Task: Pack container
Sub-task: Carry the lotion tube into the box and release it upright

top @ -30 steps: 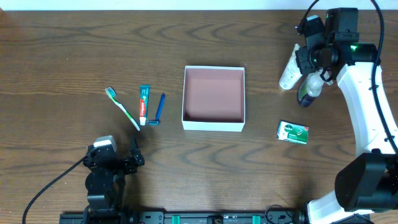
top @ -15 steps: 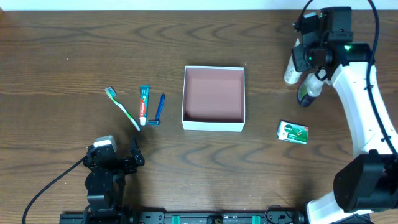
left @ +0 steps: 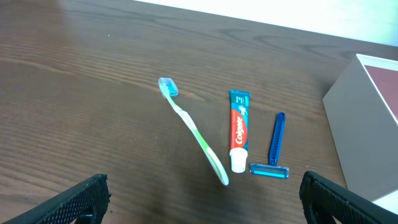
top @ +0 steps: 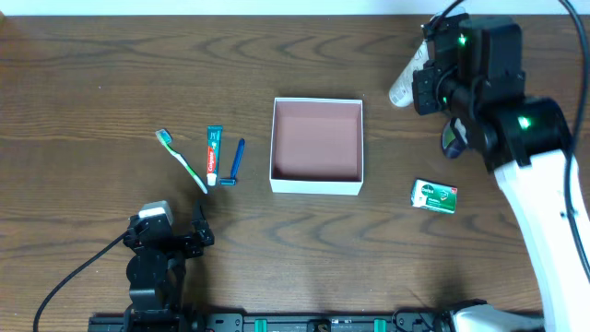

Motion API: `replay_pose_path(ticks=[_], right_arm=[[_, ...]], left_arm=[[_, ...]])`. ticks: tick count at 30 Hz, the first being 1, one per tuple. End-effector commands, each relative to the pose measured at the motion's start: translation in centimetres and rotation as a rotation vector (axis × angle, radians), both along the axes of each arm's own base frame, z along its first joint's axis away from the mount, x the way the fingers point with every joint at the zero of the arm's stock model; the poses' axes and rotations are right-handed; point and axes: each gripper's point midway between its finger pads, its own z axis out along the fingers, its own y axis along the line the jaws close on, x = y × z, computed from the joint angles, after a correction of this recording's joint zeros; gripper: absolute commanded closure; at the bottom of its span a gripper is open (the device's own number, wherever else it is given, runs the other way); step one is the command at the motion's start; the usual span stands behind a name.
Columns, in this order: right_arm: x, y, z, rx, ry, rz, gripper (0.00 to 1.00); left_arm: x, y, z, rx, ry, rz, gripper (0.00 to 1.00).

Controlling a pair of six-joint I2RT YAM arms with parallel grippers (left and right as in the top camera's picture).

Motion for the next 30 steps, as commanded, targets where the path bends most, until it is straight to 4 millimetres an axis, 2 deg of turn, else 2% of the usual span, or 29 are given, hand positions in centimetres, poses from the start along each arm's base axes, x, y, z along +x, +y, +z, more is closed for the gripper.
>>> replay_pose_path(ticks=[1,5,13,20,30], right_arm=[[-1.6,1.6,4.4,0.098,-0.099,-0.006,0.99],[-2.6,4.5,3.9,0.155,-0.062,0.037,0.99],[-2.2,9.1,-0.5,0.157,0.073,0.086,0.99],[-1.3,10.0,-5.9,0.103,0.224,0.059,0.99],[1.5,10.6,-10.2,0.052,0.269,0.025,0.99]], left_arm=[[-0.1,0.4,-0.9,0.018,0.019,0.015,0.02],[-0.1,0.4,-0.9,0.018,0.019,0.015,0.02],[-0.1,0.4,-0.9,0.018,0.019,0.015,0.02],[-0.1,0.4,-0.9,0.018,0.019,0.015,0.02],[-0.1,0.4,-0.9,0.018,0.019,0.015,0.02]])
